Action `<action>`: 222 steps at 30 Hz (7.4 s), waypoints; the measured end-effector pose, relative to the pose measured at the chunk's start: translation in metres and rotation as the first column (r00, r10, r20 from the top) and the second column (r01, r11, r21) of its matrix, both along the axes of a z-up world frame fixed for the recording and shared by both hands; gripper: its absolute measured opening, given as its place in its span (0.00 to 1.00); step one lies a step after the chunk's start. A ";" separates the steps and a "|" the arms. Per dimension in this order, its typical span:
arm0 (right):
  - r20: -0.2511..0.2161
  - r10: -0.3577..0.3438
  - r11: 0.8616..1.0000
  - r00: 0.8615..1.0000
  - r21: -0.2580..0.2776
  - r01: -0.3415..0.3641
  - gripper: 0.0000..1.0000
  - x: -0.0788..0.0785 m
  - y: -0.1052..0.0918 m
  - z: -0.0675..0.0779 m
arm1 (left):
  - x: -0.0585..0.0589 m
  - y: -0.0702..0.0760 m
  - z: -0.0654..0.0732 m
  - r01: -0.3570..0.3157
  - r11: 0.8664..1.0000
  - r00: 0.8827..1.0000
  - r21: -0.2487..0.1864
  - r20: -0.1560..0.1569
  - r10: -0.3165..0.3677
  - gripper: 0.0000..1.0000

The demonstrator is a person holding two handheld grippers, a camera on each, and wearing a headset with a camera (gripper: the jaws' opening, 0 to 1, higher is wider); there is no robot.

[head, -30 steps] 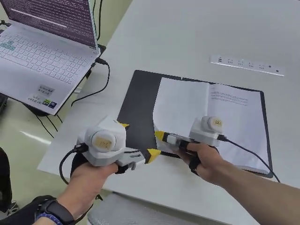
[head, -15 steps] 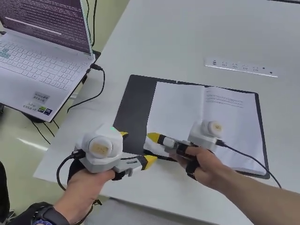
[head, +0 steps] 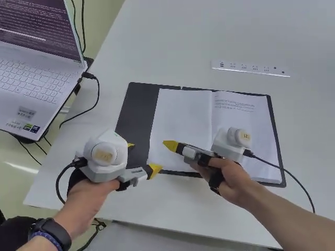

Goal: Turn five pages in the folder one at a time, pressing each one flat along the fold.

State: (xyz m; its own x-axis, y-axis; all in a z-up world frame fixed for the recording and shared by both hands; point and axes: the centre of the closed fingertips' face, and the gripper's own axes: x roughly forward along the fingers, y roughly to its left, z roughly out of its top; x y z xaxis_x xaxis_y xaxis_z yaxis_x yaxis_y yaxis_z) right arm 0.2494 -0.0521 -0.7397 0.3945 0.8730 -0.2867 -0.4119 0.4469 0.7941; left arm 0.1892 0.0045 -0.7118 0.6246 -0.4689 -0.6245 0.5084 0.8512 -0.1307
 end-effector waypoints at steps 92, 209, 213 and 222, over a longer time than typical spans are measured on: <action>0.095 -0.144 0.983 0.985 -0.098 0.154 0.00 0.104 -0.083 -0.020 | 0.022 -0.005 -0.078 -0.025 0.996 0.994 0.084 -0.103 0.034 0.00; 0.159 0.002 0.993 0.987 -0.115 0.016 0.00 -0.013 -0.084 -0.024 | 0.022 -0.005 -0.078 -0.059 0.998 0.993 0.026 -0.101 0.062 0.00; 0.152 0.014 0.993 0.988 -0.117 0.004 0.00 -0.016 -0.086 -0.028 | 0.022 -0.004 -0.078 -0.061 0.998 0.993 0.022 -0.104 0.063 0.00; 0.139 0.035 0.992 0.990 -0.121 -0.018 0.00 -0.035 -0.090 -0.033 | 0.022 -0.004 -0.078 -0.081 0.997 0.991 0.018 -0.105 0.082 0.00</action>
State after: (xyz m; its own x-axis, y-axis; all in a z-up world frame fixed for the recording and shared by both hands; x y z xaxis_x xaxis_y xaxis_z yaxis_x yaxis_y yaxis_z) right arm 0.2147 -0.1417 -0.7726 0.4154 0.8466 -0.3328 -0.5283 0.5224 0.6694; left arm 0.2111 0.0008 -0.7898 0.5908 -0.4102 -0.6948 0.4212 0.8913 -0.1680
